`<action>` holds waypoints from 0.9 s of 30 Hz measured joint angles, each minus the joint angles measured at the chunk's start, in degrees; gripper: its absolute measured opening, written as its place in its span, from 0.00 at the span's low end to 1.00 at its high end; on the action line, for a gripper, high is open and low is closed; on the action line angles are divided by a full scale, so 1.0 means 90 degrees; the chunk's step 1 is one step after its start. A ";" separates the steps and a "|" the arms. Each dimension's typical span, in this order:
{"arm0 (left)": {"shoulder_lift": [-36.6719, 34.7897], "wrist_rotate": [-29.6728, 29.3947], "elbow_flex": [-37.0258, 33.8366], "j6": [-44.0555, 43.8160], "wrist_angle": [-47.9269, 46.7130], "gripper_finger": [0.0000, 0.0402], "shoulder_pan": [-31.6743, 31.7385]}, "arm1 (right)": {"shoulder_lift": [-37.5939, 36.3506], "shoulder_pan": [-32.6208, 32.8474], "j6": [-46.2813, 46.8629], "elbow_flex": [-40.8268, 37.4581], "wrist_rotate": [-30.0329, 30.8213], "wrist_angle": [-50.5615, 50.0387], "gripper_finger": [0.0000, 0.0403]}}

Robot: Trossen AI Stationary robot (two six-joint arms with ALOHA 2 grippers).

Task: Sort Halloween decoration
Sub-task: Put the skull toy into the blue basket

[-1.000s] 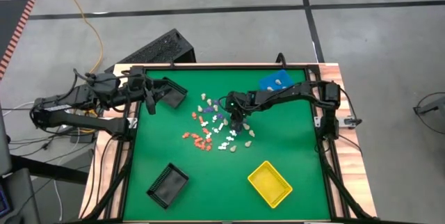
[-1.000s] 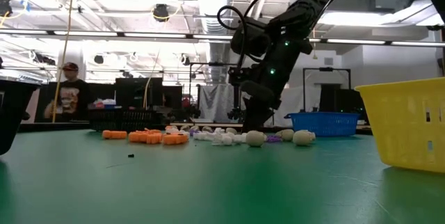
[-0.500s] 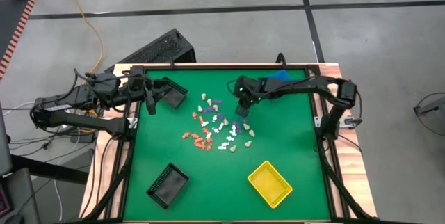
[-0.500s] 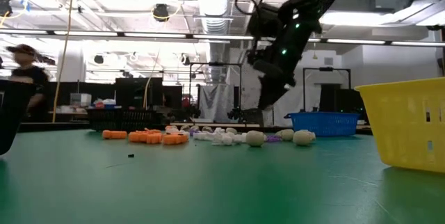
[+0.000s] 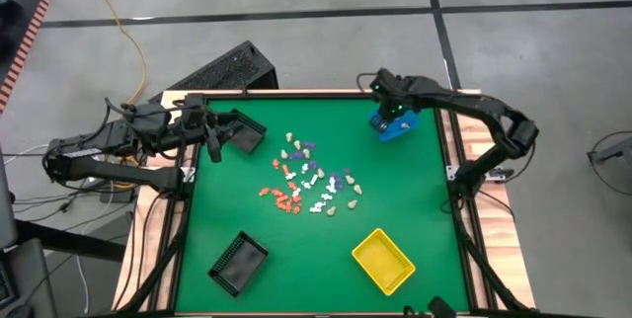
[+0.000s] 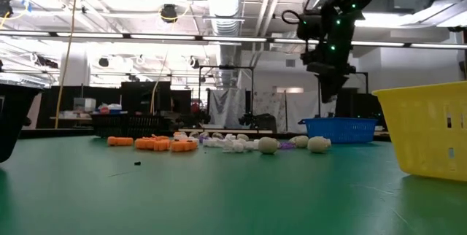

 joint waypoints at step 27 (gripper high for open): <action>0.0539 -0.0323 0.0000 -0.0187 0.0056 0.43 -0.0002 | 0.0377 0.1916 0.0730 0.0012 -0.1307 0.2975 0.50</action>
